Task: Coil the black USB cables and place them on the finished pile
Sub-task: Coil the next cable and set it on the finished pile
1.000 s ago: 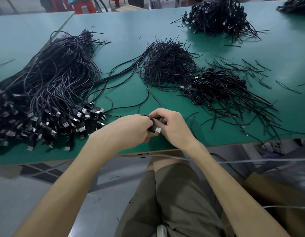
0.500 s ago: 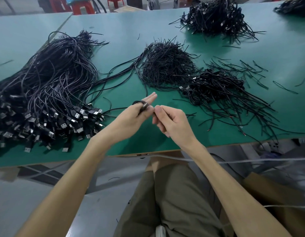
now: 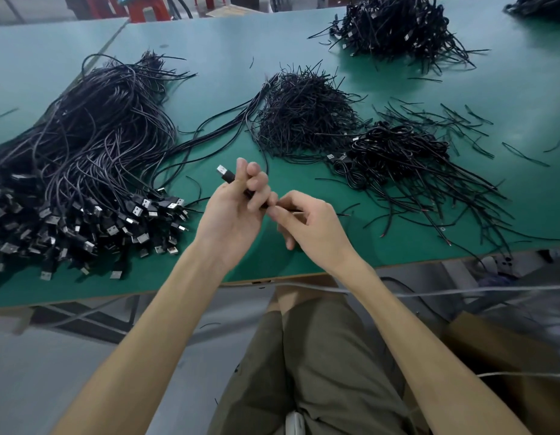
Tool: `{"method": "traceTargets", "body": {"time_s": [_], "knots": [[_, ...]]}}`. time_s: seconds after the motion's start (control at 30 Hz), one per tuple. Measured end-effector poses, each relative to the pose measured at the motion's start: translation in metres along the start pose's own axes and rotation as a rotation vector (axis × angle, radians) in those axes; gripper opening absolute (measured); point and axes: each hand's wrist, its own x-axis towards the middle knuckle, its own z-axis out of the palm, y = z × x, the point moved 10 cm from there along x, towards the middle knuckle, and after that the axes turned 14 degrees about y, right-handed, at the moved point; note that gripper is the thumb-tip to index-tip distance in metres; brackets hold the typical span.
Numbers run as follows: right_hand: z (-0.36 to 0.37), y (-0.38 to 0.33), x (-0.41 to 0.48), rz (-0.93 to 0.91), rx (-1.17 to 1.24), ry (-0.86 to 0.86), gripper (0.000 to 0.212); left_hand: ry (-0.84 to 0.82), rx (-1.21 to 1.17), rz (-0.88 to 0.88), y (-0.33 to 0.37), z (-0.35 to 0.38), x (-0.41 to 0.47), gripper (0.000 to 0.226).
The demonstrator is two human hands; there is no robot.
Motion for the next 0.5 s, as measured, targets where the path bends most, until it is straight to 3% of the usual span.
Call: {"method": "traceTargets", "body": {"time_s": [0.1, 0.23, 0.5], "knots": [[0.0, 0.002, 0.001, 0.013, 0.0, 0.002, 0.02, -0.017, -0.07, -0.016, 0.003, 0.001, 0.001, 0.037], [0.003, 0.001, 0.0, 0.019, 0.016, -0.035, 0.035, -0.041, -0.022, -0.011, 0.0, 0.003, 0.001, 0.038], [0.003, -0.007, 0.0, -0.031, -0.028, -0.028, 0.038, 0.095, -0.207, -0.089, -0.012, -0.008, 0.009, 0.037]]}}
